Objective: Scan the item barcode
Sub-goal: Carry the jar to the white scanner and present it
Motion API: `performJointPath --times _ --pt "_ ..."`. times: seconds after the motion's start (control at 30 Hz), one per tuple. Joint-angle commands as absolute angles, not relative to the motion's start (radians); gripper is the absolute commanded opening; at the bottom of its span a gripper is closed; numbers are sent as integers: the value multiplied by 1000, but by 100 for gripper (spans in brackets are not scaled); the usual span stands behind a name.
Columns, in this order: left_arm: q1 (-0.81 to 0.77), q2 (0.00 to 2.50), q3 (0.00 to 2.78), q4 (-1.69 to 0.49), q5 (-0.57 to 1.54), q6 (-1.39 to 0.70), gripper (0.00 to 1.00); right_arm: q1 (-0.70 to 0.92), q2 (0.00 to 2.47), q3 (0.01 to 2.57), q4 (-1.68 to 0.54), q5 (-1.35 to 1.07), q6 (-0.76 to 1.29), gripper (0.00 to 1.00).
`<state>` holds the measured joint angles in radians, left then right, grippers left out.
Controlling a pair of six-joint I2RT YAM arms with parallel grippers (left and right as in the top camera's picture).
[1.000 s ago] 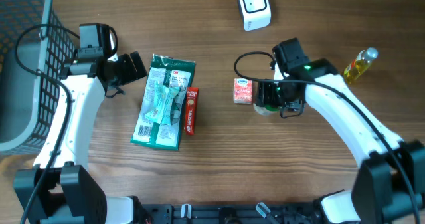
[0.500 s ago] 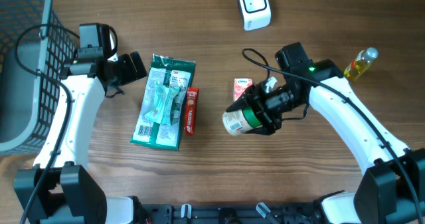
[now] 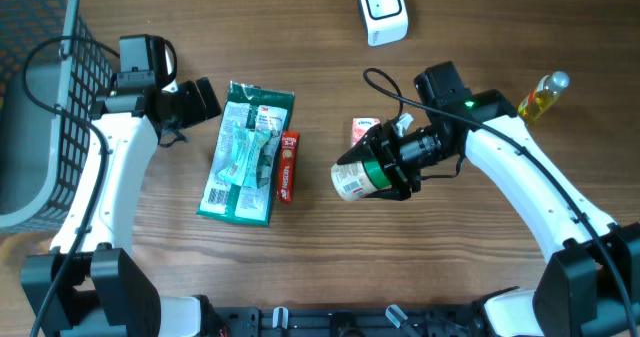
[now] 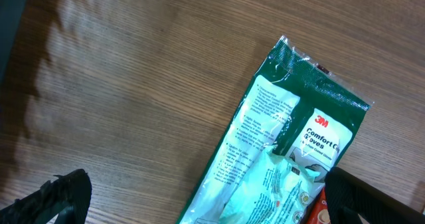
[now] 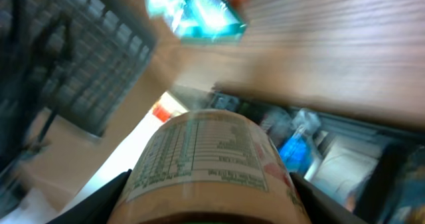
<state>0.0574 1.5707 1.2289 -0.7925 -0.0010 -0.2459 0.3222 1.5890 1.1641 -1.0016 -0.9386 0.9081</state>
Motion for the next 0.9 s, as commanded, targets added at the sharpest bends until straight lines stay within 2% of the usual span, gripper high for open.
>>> performJointPath --times 0.0,0.03,0.07,0.13,0.23,0.33,0.43,0.53,0.57,0.67,0.7,0.8,0.87 --pt "60 1567 1236 -793 7 -251 100 319 1572 1187 -977 -382 890 29" --pt "60 1567 1236 -793 7 -251 100 319 1571 1187 -978 -242 886 31" --pt "60 1567 1236 -793 7 -251 100 319 1572 1187 -974 -164 819 40" --pt "60 1567 1236 -793 7 -251 100 319 1571 1195 -895 -164 515 41" --pt "60 1567 1236 -793 7 -251 100 319 1576 1356 -975 -109 398 35" --pt "60 1567 1236 -793 7 -251 100 319 1600 1690 -1142 1 311 40" --pt "60 1567 1236 -793 7 -251 100 319 1622 1782 -1106 30 241 40" --pt "60 1567 1236 -793 7 -251 100 319 1724 1779 -963 44 209 39" --pt "60 1567 1236 -793 7 -251 100 319 1763 1779 -908 52 209 34" --pt "60 1567 1236 -793 7 -251 100 319 1934 1779 -649 170 200 34" --pt "60 1567 1236 -793 7 -251 100 319 2001 1779 -543 216 118 29" --pt "60 1567 1236 -793 7 -251 100 319 2111 1779 -324 218 -155 30" --pt "60 1567 1236 -793 7 -251 100 318 2155 1779 -184 218 -157 29"
